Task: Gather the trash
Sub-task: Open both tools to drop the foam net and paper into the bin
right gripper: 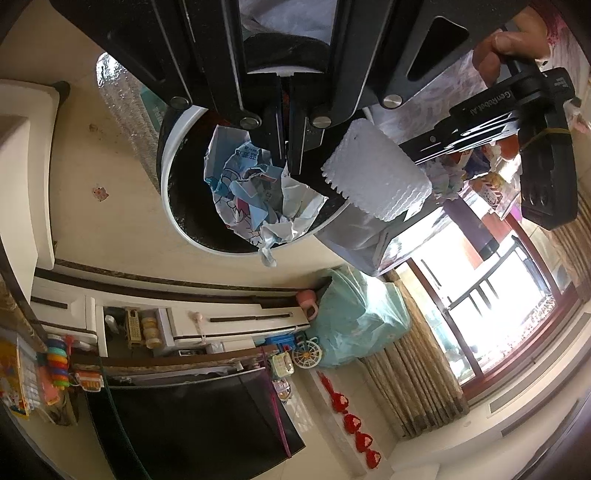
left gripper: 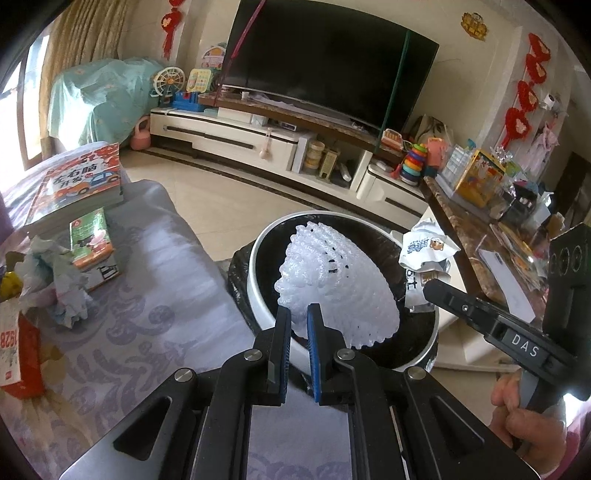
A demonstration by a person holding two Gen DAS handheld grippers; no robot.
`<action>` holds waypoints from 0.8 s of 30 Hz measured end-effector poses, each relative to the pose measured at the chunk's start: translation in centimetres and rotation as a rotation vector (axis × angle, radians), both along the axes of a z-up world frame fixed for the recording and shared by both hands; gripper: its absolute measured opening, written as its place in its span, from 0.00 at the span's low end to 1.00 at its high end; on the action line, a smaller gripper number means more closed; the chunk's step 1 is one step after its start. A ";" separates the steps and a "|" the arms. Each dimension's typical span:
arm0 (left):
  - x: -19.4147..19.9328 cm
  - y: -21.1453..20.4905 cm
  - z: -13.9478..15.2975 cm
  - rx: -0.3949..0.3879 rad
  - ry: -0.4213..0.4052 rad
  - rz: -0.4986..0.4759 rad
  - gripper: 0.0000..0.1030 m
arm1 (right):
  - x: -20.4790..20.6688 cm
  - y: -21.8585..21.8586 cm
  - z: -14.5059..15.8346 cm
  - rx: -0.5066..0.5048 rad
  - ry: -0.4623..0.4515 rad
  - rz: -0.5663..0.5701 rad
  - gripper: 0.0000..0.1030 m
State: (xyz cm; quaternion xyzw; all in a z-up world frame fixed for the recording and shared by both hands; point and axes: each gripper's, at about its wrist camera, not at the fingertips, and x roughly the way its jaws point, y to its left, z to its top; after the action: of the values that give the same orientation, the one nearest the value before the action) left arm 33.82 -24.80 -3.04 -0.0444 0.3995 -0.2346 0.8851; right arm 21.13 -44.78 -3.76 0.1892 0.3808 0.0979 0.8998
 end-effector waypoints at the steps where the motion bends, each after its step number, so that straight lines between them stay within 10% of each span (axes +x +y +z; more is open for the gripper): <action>1: 0.2 -0.2 0.0 0.001 0.001 -0.001 0.07 | 0.1 0.0 0.0 0.000 0.002 0.001 0.01; 16: 1.9 -3.1 -0.6 0.030 0.028 -0.003 0.10 | 1.7 -0.6 -1.2 -0.006 0.037 0.002 0.06; 20: 1.7 -3.3 -0.3 0.027 0.027 0.005 0.25 | 1.6 -0.9 -1.3 -0.020 0.047 -0.013 0.08; 24: 0.6 -2.5 -0.3 0.022 0.016 0.025 0.40 | 1.1 -1.5 -1.0 -0.021 0.042 -0.046 0.34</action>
State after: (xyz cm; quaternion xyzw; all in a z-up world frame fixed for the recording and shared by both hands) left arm 34.44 -27.29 -3.30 -0.0417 0.4086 -0.2190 0.8851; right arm 22.27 -46.29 -4.78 0.1902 0.3961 0.0692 0.8956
